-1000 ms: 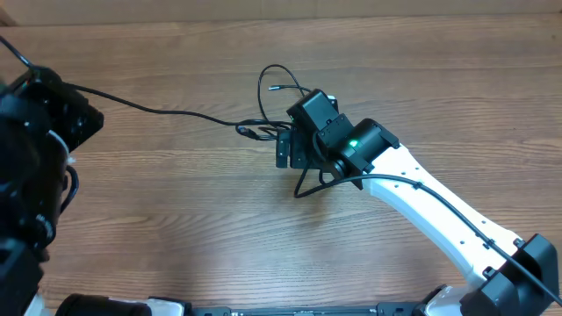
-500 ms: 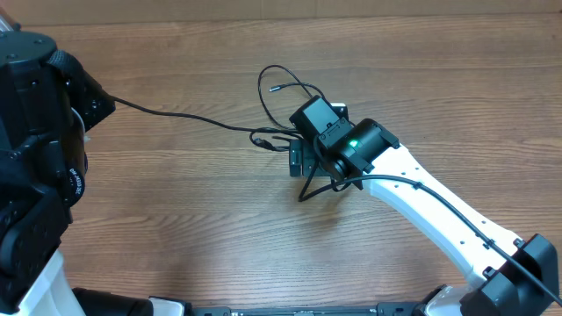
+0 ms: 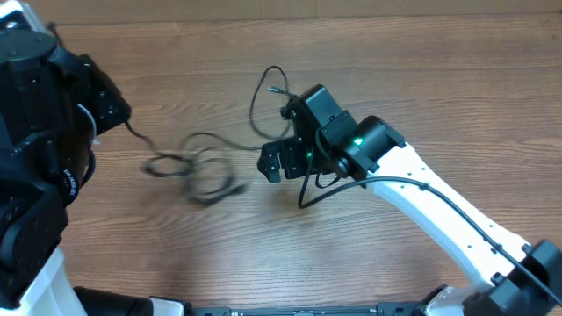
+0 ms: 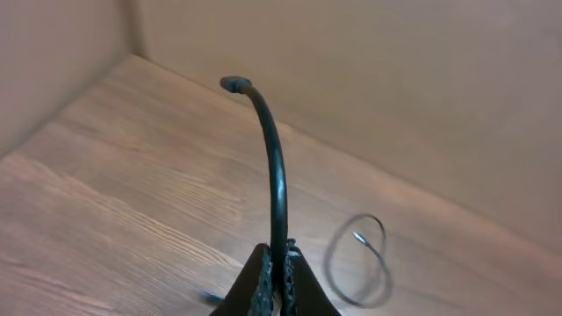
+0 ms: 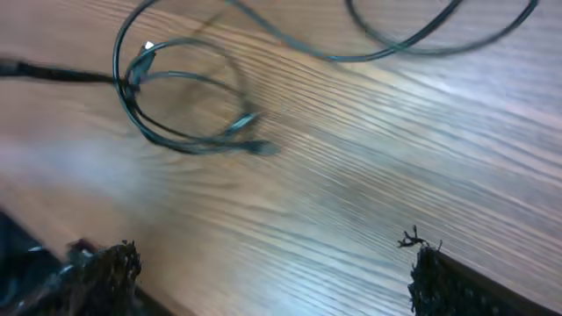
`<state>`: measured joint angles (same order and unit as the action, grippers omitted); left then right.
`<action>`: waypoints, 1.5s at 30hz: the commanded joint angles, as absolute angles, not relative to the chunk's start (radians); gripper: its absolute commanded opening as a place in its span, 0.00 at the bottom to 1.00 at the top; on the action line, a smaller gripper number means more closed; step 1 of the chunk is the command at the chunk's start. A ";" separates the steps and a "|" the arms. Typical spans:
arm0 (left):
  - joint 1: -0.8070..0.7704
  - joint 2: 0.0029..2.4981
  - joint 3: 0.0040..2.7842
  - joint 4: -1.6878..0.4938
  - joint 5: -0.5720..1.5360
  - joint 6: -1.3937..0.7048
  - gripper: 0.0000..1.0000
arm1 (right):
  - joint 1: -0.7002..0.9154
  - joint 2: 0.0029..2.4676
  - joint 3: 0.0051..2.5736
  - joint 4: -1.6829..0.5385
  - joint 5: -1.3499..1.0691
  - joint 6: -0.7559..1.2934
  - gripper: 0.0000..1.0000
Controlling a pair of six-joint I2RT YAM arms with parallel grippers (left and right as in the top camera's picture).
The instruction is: Untangle cables
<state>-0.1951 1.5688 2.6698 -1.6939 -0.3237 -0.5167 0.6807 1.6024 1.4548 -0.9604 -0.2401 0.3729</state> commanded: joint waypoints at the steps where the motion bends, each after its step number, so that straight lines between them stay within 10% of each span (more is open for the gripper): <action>1: -0.190 1.588 2.665 -1.689 -0.145 -0.455 0.04 | 0.678 1.525 1.501 -0.954 -0.290 0.340 1.00; 19: -0.191 1.711 2.665 -1.689 0.364 -0.397 0.04 | 0.678 1.518 1.499 -0.921 -0.302 0.449 1.00; 45: -0.282 1.876 2.665 -1.689 0.408 -0.581 0.04 | 0.678 1.518 1.499 -0.586 -0.618 0.440 1.00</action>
<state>-0.2802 1.8694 2.6686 -1.6917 0.3866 -0.5129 0.6804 1.5322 1.4757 -0.6041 -0.6239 0.3931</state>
